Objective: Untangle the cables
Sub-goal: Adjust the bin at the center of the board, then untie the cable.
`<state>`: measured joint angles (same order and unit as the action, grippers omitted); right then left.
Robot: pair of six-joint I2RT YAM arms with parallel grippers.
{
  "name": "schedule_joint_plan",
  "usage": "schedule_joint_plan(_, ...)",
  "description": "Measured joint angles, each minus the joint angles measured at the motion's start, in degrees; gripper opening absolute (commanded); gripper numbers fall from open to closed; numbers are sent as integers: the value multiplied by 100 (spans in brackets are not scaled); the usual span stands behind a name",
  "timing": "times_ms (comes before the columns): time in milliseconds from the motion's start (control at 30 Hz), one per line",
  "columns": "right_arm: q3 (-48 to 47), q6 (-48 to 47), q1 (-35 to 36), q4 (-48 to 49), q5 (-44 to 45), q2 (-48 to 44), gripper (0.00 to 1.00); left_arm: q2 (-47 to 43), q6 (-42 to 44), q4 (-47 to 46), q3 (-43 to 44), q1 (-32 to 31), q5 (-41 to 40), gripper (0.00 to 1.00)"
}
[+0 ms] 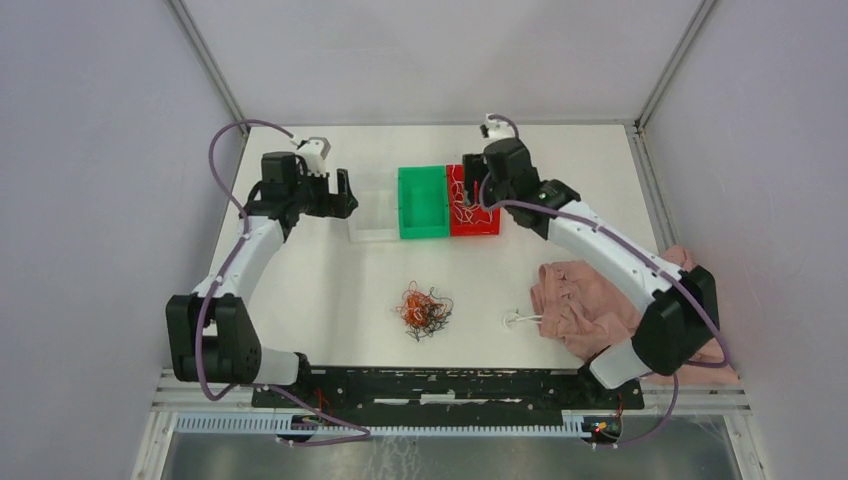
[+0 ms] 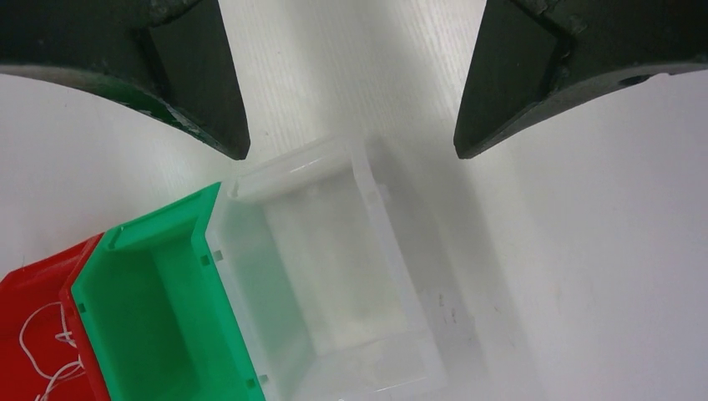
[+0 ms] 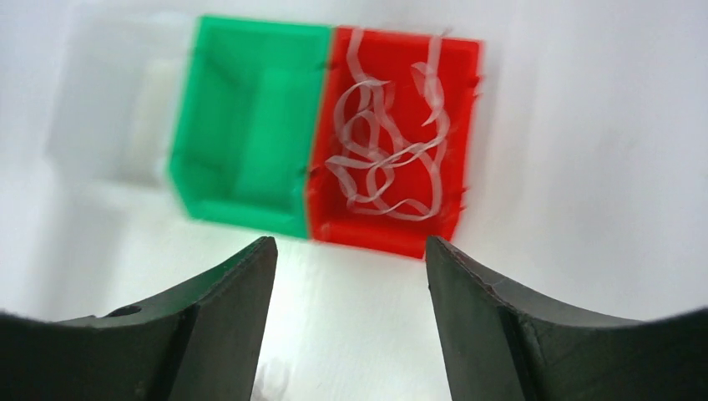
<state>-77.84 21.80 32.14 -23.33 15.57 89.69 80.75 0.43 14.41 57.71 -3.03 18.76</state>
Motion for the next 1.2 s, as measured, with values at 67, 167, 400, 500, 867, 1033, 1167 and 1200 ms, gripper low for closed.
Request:
schedule_joint_plan(67,280,46,490,44,0,-407,69,-212,254,391,168,72,74,99)
schedule_joint_plan(167,518,234,1506,72,22,-518,67,-514,514,813,258,146,199,99)
schedule_joint_plan(400,544,603,2968,125,20,798,58,-837,586,1397,256,208,514,99)
schedule_joint_plan(500,540,697,3110,98,105,1329,53,-920,588,1504,256,210,544,100)
schedule_joint_plan(867,291,863,3185,125,654,1945,12,-1132,590,1674,254,221,595,98)
schedule_joint_plan(1033,264,879,3185,201,800,1950,0,-1145,625,1716,243,223,649,98)
schedule_joint_plan(1167,262,881,3185,201,789,1851,0,-1250,804,1845,162,232,876,98)
schedule_joint_plan(1200,262,879,3185,197,763,1777,0,-1307,887,1902,125,232,981,98)
